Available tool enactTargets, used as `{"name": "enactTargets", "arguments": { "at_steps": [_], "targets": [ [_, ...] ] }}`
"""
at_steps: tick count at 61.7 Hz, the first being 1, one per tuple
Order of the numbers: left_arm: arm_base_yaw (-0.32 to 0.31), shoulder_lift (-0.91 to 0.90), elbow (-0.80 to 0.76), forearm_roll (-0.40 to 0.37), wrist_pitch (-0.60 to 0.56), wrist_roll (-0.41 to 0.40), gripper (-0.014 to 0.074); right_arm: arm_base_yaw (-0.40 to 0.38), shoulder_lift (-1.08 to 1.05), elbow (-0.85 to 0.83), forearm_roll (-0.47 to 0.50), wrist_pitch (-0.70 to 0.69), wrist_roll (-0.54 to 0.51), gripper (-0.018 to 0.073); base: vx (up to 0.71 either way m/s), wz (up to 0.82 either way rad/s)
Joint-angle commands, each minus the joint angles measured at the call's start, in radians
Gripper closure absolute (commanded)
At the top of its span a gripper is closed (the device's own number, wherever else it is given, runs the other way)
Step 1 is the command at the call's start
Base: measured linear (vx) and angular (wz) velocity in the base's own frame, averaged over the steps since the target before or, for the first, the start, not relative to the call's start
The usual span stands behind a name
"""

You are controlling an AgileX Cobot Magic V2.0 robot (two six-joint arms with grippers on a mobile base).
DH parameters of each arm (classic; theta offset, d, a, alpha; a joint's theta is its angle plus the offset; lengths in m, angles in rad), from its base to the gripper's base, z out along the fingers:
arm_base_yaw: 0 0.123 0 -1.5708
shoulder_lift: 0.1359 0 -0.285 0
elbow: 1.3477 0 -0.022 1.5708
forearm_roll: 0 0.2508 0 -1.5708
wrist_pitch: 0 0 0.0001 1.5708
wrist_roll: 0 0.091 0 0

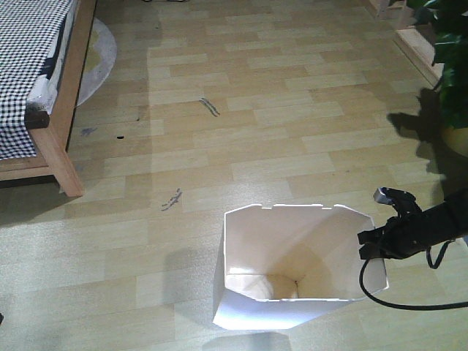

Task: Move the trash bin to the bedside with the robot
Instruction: 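Hold the bin with the right gripper while the base turns toward the bed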

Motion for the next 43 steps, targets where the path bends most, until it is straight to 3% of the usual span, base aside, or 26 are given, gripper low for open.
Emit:
{"name": "enactTargets", "arguments": {
  "at_steps": [1, 43],
  "targets": [
    [-0.006, -0.014, 0.019, -0.004, -0.069, -0.006, 0.0602, -0.002, -0.072, -0.009, 0.054, 0.186, 0.003, 0.0564, 0.13, 0.14],
    [-0.006, -0.014, 0.019, -0.004, -0.069, -0.006, 0.0602, -0.002, -0.072, -0.009, 0.054, 0.186, 0.003, 0.0564, 0.17, 0.05]
  ]
}}
